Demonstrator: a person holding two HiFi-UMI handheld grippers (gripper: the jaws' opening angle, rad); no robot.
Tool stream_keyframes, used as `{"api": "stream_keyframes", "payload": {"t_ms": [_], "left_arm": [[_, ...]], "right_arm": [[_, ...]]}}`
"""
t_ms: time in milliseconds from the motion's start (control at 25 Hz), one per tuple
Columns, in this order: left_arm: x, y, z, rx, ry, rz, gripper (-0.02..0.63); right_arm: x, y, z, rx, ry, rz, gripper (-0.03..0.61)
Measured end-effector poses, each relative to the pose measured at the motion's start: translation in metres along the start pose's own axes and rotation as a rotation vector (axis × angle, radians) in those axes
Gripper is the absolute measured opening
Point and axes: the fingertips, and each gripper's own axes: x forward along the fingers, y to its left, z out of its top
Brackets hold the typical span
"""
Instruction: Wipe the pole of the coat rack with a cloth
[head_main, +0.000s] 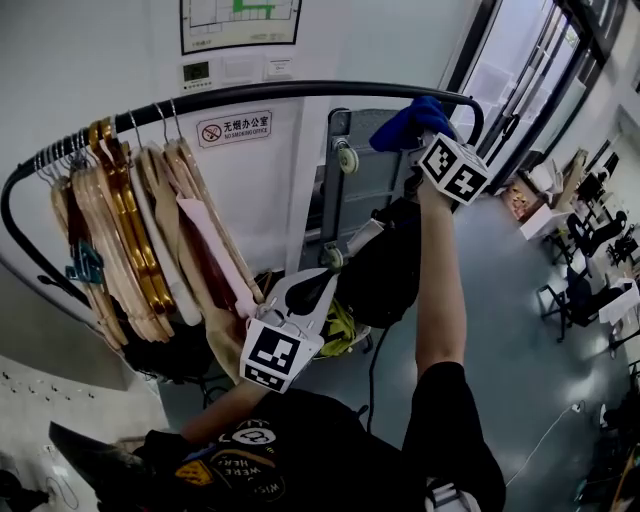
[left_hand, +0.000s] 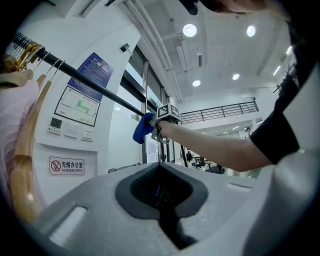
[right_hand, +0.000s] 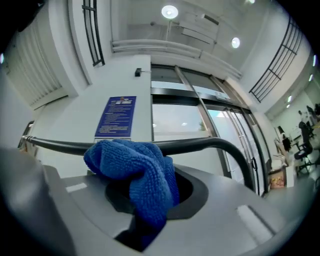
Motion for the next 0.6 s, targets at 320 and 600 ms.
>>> {"api": "stream_keyframes", "payload": {"t_ms": [320,600], "left_arm": [[0.002,-0.001,0.0,-0.011,-0.003,-0.005,-0.006],[-0.004,0.0,0.001,-0.014,-0.009,-0.01,-0.006]], "right_arm": [[0.001,-0.068,0.002,0.079,0.006,-0.091,0.08],[-0.005,0.063,-0.005,-0.025,0.028,0.181,0.08]]}}
